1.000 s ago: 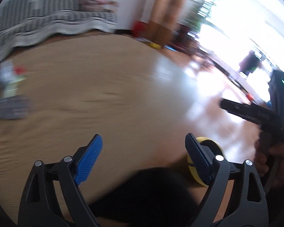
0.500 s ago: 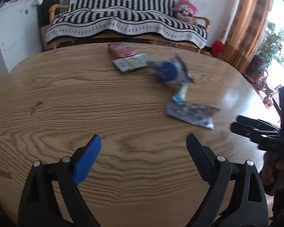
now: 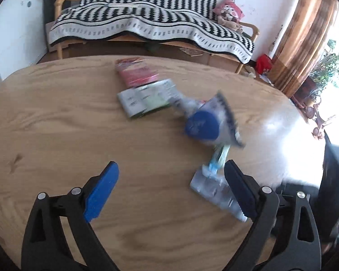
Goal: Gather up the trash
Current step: 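Grasp the white wipes pack with left tool while right tool grasps blister sheet, then carry the wipes pack and blister sheet over the black bin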
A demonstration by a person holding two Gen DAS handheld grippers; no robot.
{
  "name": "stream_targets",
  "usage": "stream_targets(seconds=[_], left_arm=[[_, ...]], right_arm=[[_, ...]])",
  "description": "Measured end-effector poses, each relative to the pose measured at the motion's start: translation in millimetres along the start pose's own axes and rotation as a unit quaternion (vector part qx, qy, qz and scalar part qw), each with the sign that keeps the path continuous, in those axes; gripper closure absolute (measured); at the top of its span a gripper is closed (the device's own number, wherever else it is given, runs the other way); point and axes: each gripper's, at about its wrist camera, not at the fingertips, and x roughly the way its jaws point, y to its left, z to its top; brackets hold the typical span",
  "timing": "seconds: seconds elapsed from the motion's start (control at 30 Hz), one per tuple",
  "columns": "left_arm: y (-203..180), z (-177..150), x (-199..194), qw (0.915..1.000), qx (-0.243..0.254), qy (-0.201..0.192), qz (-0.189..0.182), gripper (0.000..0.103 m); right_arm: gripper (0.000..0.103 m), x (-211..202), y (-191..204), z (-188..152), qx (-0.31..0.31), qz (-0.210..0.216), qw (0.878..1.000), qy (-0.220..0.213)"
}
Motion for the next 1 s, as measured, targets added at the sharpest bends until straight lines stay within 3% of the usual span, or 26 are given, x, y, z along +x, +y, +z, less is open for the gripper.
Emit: stream_targets(seconds=[0.13,0.33,0.43,0.53,0.57,0.6,0.8,1.0], left_arm=[[-23.2,21.8,19.1,1.0,0.007,-0.003,-0.002,0.01],[-32.2,48.8,59.2,0.9992,-0.034,0.015,0.01,0.01],[-37.5,51.9,70.3,0.9991,-0.022,0.013,0.035,0.01],[-40.1,51.5,74.6,0.9993,-0.011,0.007,0.036,0.013],[-39.9,51.2,73.4,0.9995,-0.007,0.002,0.032,0.019],[-40.9,50.1,72.0,0.9996,0.001,0.001,0.027,0.039],[-39.3,42.8,44.7,0.9978,0.031,-0.01,0.057,0.048],[-37.9,28.5,-6.3,0.9976,0.044,-0.026,0.047,0.048]], right_arm=[[0.094,-13.9,5.3,-18.6,0.001,0.011,1.0,-0.004],[0.094,-39.7,14.5,-39.6,0.01,0.036,0.999,-0.015],[0.094,-47.3,18.8,-45.8,0.01,0.041,0.999,-0.018],[0.094,-52.2,20.4,-50.0,0.013,0.039,0.999,-0.02],[0.094,-54.7,18.7,-51.6,0.016,0.038,0.999,-0.021],[0.094,-56.9,18.0,-53.4,0.019,0.036,0.999,-0.021],[0.094,-73.5,4.1,-53.4,0.049,0.013,0.998,-0.03],[0.094,-106.7,-8.6,-62.5,0.069,-0.022,0.996,-0.047]])
